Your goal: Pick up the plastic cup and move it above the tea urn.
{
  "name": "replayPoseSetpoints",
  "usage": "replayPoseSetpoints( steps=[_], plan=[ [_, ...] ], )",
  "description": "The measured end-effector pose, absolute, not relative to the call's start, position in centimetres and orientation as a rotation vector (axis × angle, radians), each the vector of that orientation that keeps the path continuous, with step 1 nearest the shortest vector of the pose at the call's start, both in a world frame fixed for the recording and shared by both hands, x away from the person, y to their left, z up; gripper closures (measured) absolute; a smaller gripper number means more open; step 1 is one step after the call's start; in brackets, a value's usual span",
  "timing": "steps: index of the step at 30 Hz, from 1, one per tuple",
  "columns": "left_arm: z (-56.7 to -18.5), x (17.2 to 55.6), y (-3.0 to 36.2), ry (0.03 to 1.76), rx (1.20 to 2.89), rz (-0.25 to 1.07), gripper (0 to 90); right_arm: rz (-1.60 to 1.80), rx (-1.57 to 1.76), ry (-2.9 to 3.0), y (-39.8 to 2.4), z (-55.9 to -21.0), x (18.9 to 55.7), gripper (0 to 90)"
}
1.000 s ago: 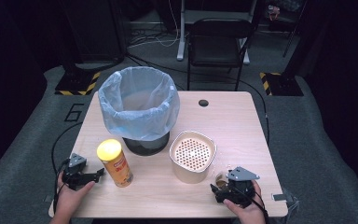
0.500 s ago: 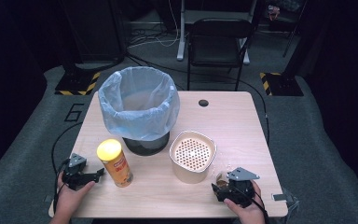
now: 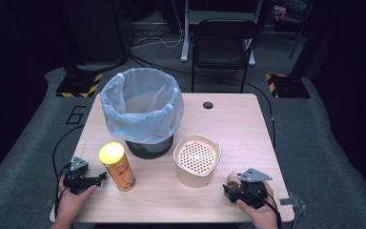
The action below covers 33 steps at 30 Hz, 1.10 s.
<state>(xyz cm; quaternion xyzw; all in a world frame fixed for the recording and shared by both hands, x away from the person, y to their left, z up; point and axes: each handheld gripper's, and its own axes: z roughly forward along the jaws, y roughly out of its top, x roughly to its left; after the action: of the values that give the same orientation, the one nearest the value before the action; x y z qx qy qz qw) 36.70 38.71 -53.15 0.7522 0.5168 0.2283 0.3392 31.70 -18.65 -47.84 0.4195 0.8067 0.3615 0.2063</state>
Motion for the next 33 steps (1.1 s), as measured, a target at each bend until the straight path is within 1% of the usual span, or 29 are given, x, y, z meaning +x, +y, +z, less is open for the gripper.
replayPoseSetpoints(
  steps=[7, 12, 14, 17, 25, 33],
  plan=[
    [-53.1, 36.7, 38.7, 1.343, 1.961, 0.596, 12.1, 0.968, 1.179, 2.214, -20.9, -47.8, 32.5, 27.8],
    [-53.1, 36.7, 38.7, 1.347, 1.96, 0.591, 12.1, 0.974, 1.221, 2.183, -22.0, -47.9, 33.0, 25.7],
    [-53.1, 36.7, 38.7, 1.348, 1.963, 0.588, 12.1, 0.997, 1.235, 2.18, -22.3, -48.0, 33.1, 23.7],
    [-53.1, 36.7, 38.7, 1.347, 1.962, 0.591, 12.1, 0.98, 1.236, 2.165, -22.2, -48.0, 33.2, 13.9],
    [-53.1, 36.7, 38.7, 1.345, 1.962, 0.592, 12.0, 1.003, 1.226, 2.137, -22.1, -47.1, 33.0, 13.3],
    [-53.1, 36.7, 38.7, 1.345, 1.964, 0.592, 12.0, 1.048, 1.225, 2.125, -22.2, -45.4, 32.7, 13.8]
  ],
)
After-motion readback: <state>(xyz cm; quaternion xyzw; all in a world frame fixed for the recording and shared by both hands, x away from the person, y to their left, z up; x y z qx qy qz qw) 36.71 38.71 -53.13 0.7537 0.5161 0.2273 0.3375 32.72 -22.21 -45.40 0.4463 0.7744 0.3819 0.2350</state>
